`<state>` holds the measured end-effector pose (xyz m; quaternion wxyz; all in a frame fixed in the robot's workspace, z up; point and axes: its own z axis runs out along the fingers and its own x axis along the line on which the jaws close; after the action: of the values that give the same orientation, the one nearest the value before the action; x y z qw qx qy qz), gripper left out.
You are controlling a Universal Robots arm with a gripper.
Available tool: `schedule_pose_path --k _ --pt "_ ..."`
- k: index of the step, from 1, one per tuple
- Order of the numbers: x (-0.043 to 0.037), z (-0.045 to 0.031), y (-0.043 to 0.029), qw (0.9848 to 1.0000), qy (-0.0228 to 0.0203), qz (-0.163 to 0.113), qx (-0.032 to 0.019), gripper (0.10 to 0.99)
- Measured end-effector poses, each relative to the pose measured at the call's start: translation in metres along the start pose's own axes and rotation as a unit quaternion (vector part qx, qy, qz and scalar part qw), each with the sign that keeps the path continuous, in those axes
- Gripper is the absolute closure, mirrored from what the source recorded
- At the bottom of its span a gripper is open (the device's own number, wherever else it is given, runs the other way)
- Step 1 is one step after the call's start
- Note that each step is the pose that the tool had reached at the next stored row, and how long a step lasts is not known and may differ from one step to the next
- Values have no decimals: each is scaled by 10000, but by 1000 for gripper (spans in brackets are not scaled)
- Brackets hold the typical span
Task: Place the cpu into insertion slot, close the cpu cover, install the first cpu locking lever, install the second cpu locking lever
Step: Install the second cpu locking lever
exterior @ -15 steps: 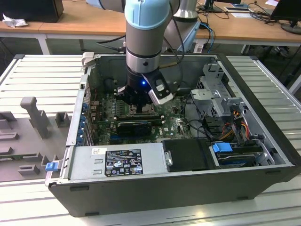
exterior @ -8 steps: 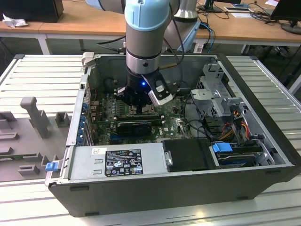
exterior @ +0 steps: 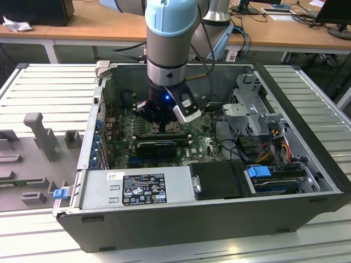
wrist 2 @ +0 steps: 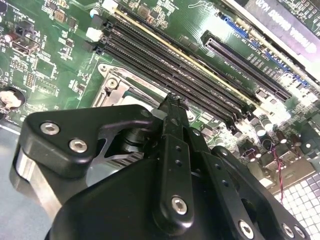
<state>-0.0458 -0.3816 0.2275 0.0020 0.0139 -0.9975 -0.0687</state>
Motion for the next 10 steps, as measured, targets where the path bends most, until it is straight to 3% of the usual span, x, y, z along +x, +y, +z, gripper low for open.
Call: schedule_pose_path --k 4,8,10 --pt "23 0 -2 10000 -1 0 -47 980" --pt "81 4 -52 9998 -2 -19 -179 980" --pt "89 12 -74 9998 4 -67 -210 980"
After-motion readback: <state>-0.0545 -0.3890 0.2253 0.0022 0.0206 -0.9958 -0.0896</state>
